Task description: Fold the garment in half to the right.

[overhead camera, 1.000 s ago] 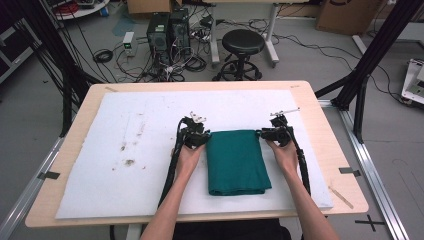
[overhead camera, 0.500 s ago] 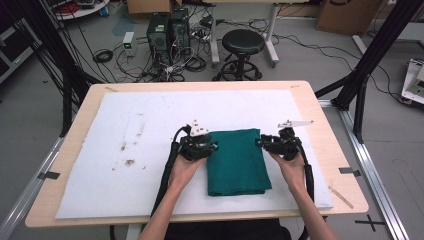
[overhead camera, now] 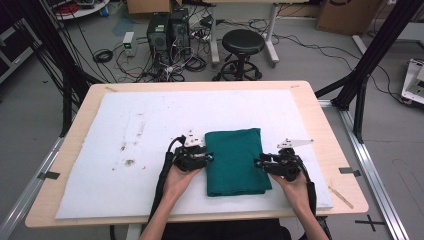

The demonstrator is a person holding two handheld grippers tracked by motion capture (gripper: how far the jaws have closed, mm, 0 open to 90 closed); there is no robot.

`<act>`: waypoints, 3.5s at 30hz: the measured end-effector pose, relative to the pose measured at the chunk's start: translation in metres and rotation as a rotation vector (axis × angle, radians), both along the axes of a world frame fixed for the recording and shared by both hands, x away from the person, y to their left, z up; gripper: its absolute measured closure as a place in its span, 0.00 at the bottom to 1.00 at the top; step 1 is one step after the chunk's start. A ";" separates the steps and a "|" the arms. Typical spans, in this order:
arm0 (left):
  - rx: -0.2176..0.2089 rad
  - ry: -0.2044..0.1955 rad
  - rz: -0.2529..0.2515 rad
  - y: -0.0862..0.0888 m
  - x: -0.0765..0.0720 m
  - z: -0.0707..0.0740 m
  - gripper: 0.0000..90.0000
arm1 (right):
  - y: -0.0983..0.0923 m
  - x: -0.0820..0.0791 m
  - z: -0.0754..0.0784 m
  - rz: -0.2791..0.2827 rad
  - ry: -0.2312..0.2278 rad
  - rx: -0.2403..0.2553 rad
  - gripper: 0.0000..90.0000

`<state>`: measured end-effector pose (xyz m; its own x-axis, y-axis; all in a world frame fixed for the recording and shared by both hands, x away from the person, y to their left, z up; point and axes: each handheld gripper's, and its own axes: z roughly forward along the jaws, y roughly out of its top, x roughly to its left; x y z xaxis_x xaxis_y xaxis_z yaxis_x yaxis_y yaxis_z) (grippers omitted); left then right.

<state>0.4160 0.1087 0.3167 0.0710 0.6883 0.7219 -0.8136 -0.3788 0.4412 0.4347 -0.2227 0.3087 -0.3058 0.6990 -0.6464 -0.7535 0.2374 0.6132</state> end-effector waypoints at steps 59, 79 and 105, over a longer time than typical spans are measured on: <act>-0.366 -0.140 -0.127 0.222 -0.026 -0.049 0.32 | -0.051 -0.018 -0.009 0.020 -0.206 0.205 0.25; -0.443 -0.137 -0.134 0.246 -0.020 -0.057 0.33 | -0.061 -0.018 -0.013 0.034 -0.208 0.238 0.25; -0.430 -0.111 -0.128 0.239 -0.015 -0.053 0.33 | -0.059 -0.018 -0.013 0.039 -0.206 0.226 0.25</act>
